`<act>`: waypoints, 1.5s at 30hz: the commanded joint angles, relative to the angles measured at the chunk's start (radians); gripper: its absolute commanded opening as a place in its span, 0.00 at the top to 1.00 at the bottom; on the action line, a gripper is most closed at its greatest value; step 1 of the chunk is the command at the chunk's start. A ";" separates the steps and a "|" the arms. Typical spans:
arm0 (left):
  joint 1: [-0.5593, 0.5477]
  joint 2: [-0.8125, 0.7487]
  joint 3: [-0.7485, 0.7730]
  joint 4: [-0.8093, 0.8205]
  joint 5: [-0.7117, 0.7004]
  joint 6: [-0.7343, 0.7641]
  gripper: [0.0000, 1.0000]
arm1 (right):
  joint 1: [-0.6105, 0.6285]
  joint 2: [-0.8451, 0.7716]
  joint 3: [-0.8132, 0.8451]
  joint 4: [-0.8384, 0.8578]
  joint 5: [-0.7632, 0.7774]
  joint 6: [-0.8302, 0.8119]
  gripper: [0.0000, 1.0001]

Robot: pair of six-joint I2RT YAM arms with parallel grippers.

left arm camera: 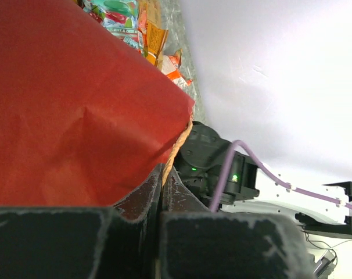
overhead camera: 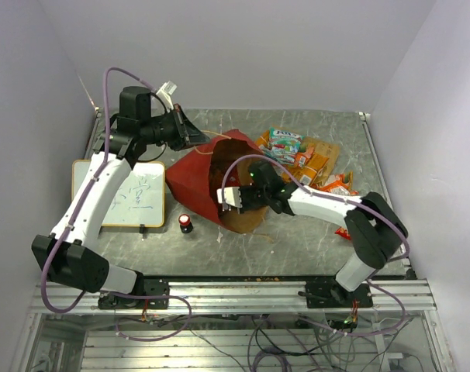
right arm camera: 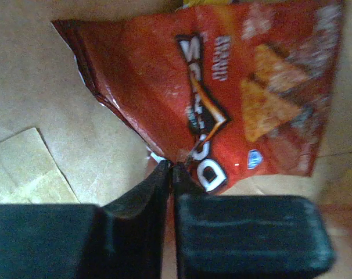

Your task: Take the snacks out of the paper bag

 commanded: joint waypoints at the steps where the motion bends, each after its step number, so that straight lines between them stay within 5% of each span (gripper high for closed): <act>1: 0.013 -0.008 -0.001 0.024 0.043 0.002 0.93 | 0.004 0.070 0.054 -0.053 0.007 -0.015 0.86; 7: 0.013 -0.015 -0.020 0.027 0.049 0.002 0.93 | 0.013 0.027 -0.013 -0.066 -0.027 -0.050 0.50; 12: 0.012 -0.032 -0.031 0.015 0.038 0.011 0.93 | 0.023 0.010 -0.096 0.083 -0.010 -0.027 0.28; 29: 0.012 -0.041 -0.042 0.057 0.048 -0.022 0.93 | 0.031 0.194 0.017 0.312 0.048 0.065 0.24; 35: 0.013 -0.025 -0.025 0.031 0.067 -0.018 0.93 | 0.041 0.214 -0.022 0.452 0.066 0.204 0.38; 45: 0.012 -0.025 -0.065 0.071 0.071 -0.053 0.93 | 0.051 0.105 -0.106 0.479 0.156 0.341 0.94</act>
